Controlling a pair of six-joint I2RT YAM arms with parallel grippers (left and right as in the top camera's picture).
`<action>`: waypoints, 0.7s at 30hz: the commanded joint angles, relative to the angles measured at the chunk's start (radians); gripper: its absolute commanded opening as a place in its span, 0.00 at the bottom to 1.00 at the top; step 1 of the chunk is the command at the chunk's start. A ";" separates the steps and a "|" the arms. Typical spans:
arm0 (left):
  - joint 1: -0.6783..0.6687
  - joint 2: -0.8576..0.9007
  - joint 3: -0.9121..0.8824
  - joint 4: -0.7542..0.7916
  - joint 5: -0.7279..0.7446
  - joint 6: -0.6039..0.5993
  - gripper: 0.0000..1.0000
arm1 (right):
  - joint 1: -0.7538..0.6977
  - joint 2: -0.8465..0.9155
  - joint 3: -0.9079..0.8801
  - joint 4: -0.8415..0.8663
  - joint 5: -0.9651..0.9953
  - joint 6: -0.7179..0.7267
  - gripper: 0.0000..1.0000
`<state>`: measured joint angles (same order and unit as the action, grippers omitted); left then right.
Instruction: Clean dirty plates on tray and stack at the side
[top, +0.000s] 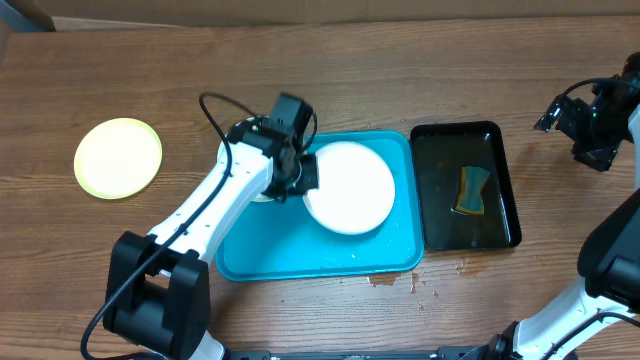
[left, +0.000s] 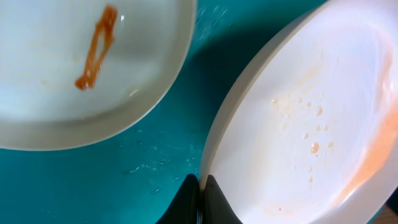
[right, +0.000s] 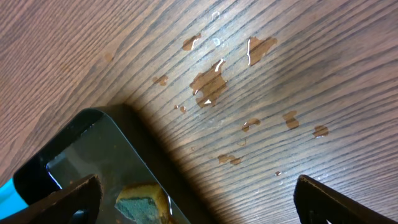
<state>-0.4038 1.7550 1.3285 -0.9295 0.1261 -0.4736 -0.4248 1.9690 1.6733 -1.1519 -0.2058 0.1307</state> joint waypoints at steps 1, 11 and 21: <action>0.005 -0.005 0.129 -0.013 -0.006 0.033 0.04 | -0.002 -0.028 0.012 0.003 -0.005 0.004 1.00; -0.113 -0.003 0.261 0.117 -0.116 0.032 0.04 | -0.002 -0.028 0.012 0.003 -0.005 0.003 1.00; -0.414 -0.003 0.261 0.233 -0.661 0.066 0.04 | -0.002 -0.028 0.012 0.003 -0.005 0.003 1.00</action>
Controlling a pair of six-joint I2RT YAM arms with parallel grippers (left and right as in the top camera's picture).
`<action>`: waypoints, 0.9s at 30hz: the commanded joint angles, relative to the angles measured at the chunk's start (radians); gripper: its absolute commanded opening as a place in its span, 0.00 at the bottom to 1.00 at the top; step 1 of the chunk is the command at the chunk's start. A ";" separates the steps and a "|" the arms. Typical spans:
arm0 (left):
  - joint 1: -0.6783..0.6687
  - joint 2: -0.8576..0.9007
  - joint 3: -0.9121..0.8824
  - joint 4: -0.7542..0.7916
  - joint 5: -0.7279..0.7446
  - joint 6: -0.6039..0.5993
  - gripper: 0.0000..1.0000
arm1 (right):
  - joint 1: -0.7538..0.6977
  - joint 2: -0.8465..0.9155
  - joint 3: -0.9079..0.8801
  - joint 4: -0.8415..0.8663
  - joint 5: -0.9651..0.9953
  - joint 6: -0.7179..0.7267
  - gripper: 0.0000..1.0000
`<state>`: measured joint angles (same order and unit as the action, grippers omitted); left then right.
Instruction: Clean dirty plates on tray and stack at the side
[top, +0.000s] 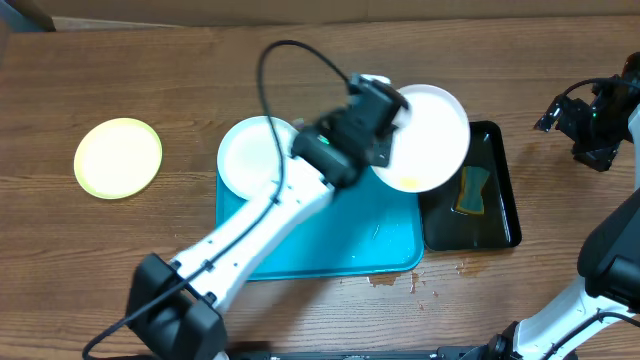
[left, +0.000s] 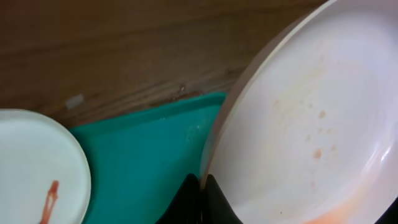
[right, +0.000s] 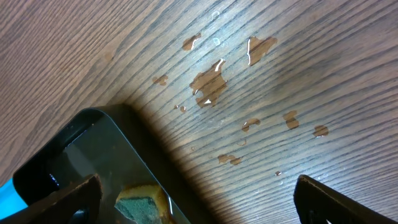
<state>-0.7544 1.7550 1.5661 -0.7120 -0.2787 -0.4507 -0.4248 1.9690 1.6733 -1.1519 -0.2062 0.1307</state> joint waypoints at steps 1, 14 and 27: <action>-0.092 -0.003 0.023 0.023 -0.309 0.061 0.04 | -0.002 -0.028 0.012 0.003 -0.005 0.004 1.00; -0.386 0.145 0.023 0.299 -0.792 0.531 0.04 | -0.002 -0.028 0.012 0.003 -0.005 0.004 1.00; -0.446 0.265 0.023 0.867 -1.093 1.057 0.04 | -0.002 -0.028 0.012 0.003 -0.005 0.004 1.00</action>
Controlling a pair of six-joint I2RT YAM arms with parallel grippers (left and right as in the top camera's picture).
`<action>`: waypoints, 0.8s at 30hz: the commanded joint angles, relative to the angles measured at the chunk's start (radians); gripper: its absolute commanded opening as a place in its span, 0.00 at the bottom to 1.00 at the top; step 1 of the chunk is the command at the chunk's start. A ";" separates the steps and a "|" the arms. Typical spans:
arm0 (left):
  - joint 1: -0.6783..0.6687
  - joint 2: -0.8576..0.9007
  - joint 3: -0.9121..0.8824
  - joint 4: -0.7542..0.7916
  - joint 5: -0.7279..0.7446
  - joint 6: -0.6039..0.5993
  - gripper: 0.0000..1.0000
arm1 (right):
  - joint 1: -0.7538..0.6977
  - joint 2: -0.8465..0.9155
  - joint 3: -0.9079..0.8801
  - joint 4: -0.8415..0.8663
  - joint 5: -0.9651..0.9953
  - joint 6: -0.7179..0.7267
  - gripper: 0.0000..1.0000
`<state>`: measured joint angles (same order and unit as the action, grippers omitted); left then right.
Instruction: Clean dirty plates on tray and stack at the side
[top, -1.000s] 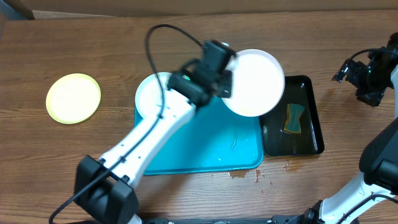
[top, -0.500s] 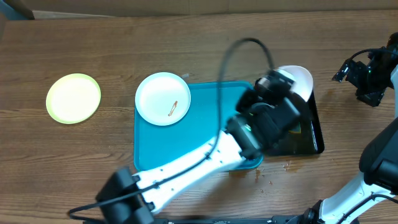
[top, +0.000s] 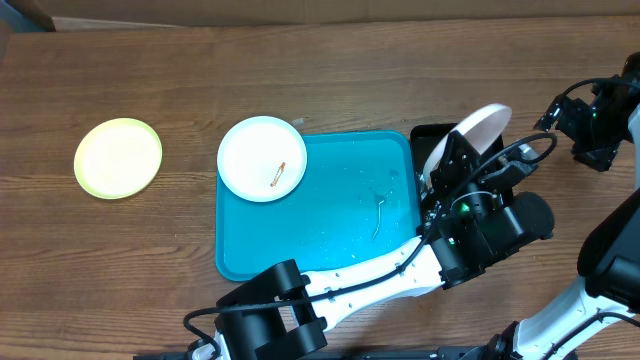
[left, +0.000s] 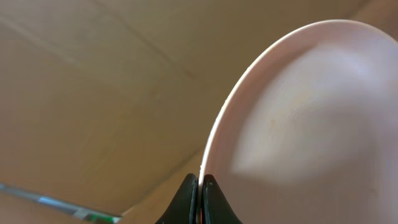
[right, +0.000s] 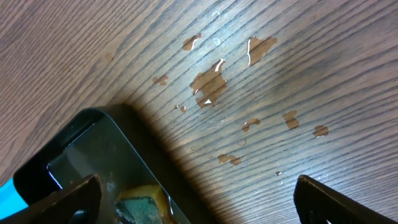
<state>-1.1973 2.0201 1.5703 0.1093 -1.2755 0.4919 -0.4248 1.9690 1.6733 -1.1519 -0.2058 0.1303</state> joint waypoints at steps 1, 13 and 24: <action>-0.002 0.000 0.019 0.055 -0.096 0.113 0.04 | -0.002 -0.028 0.012 0.003 -0.005 0.004 1.00; 0.015 0.000 0.019 -0.132 0.003 -0.170 0.05 | -0.002 -0.028 0.012 0.003 -0.005 0.004 1.00; 0.061 -0.075 0.019 -0.346 0.279 -0.429 0.13 | -0.002 -0.028 0.012 0.003 -0.005 0.004 1.00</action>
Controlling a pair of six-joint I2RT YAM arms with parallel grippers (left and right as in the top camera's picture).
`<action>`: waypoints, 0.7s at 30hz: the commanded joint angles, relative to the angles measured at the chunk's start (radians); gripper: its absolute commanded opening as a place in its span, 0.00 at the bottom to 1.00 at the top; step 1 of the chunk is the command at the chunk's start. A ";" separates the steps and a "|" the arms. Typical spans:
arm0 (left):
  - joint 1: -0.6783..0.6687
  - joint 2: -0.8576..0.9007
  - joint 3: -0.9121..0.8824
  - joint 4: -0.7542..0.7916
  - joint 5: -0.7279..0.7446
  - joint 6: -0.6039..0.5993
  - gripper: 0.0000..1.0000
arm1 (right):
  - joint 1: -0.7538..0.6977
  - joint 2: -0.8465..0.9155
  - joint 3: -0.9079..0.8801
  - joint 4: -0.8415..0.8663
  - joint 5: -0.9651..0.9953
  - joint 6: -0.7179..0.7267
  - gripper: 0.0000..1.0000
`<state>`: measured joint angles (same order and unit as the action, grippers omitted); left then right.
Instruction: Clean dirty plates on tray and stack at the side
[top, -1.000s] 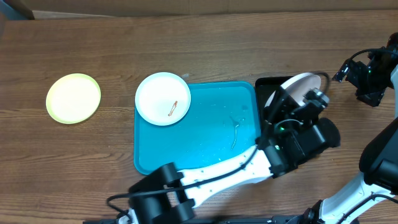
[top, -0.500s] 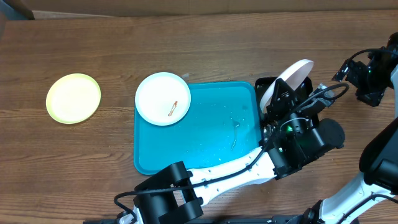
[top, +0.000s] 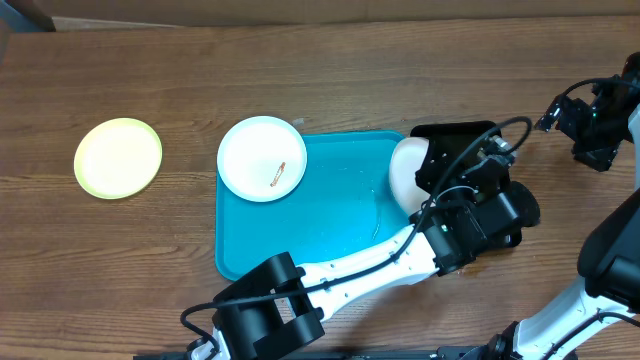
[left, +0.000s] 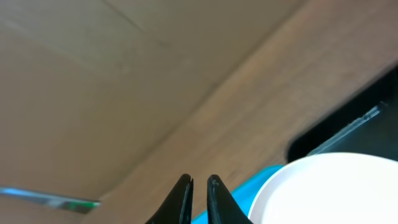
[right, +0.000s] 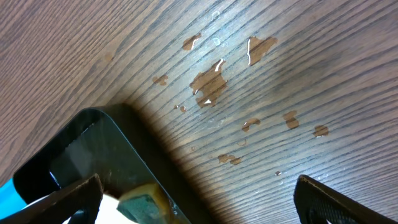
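A white plate rests at the left end of the black water tray, mostly under my left arm. In the left wrist view the plate lies below and right of my left gripper, whose fingers stand slightly apart with nothing between them. Another white plate with an orange streak sits on the teal tray's far left corner. My right gripper hangs wide open over the wet table beside the black tray. The sponge lies in that tray, with the plate's white edge beside it.
A yellow-green plate lies alone on the wooden table at the far left. Water spots mark the wood near the black tray. My left arm stretches across the teal tray's right side.
My left gripper was shut on the white plate's rim, holding it on edge above the black tray. Now the plate lies lower at the tray's left end and the jaws stand apart from it. My right gripper is unmoved.
My left gripper gripped the rim of a smeared white plate on the teal tray. Then the plate was in the air over the tray's far right corner, then on edge above the black tray. Now it rests there, let go. The right arm stayed still.
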<state>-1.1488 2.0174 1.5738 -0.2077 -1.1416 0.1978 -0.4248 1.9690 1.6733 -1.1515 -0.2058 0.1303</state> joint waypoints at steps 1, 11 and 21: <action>0.022 -0.092 0.016 -0.049 0.192 -0.167 0.13 | -0.002 -0.028 0.012 0.003 -0.005 0.004 1.00; 0.218 -0.323 0.019 -0.314 0.661 -0.576 0.57 | -0.002 -0.028 0.012 0.003 -0.005 0.004 1.00; 0.544 -0.298 0.150 -0.728 1.305 -0.771 0.64 | -0.002 -0.028 0.012 0.003 -0.005 0.004 1.00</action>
<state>-0.6693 1.6768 1.6379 -0.8692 -0.1017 -0.5087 -0.4248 1.9690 1.6733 -1.1522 -0.2062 0.1307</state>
